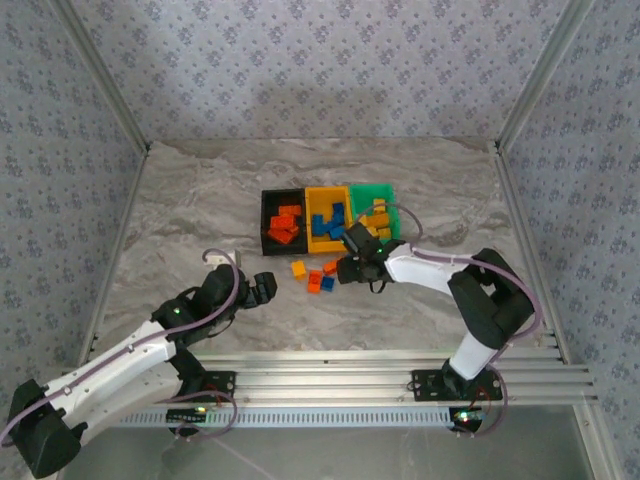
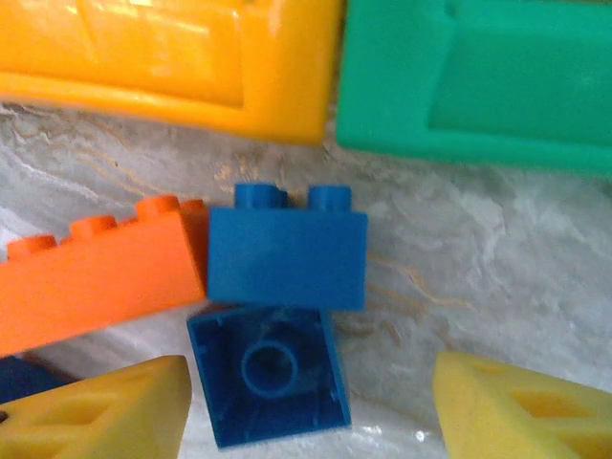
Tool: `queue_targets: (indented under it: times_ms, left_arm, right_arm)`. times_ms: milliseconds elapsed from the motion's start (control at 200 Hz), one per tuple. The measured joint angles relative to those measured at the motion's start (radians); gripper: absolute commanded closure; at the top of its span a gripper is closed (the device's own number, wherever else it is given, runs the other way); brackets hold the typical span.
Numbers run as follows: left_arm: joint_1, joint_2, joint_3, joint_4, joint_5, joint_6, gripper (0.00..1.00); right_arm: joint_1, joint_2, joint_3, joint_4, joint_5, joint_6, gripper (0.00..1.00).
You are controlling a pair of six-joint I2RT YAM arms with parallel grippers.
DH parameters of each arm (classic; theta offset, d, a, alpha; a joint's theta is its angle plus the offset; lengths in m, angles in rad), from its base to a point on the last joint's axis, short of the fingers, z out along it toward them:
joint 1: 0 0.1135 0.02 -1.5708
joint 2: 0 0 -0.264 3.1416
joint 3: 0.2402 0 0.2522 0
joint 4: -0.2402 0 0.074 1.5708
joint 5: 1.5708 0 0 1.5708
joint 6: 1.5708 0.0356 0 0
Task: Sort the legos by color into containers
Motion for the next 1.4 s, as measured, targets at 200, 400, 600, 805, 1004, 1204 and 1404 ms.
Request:
queue_targets:
  times_ms: [200, 400, 600, 805, 1004, 1204, 1404]
  left_arm:
    - [0.013, 0.019, 0.0, 0.001, 0.003, -0.005, 0.01]
    - [0.021, 0.019, 0.0, 0.003, 0.005, -0.011, 0.01]
    - [0.026, 0.019, 0.0, 0.003, 0.005, -0.013, 0.0]
    - [0.026, 0.019, -0.014, 0.009, 0.004, -0.019, 0.0]
    - [0.026, 0.02, -0.025, 0.012, 0.004, -0.029, 0.01]
    - [0.031, 0.02, -0.033, 0.014, 0.005, -0.042, 0.01]
    - [0.037, 0.02, -0.047, 0.016, 0.019, -0.056, 0.0]
  right_arm:
    - [0.0, 0.057, 0.037, 0.004, 0.002, -0.053, 0.48]
    - [0.005, 0.054, 0.029, 0.005, 0.01, -0.063, 0.64]
    - [0.032, -0.076, -0.063, -0.017, -0.003, -0.048, 0.67]
    - [0.051, -0.277, -0.076, -0.087, -0.029, -0.037, 0.67]
    - [0.029, -0.254, 0.13, -0.11, -0.076, -0.037, 0.66]
    - [-0.016, -0.018, 0.398, -0.086, -0.084, -0.035, 0.64]
    - [-0.069, 0.219, 0.564, -0.1, -0.068, -0.007, 0.59]
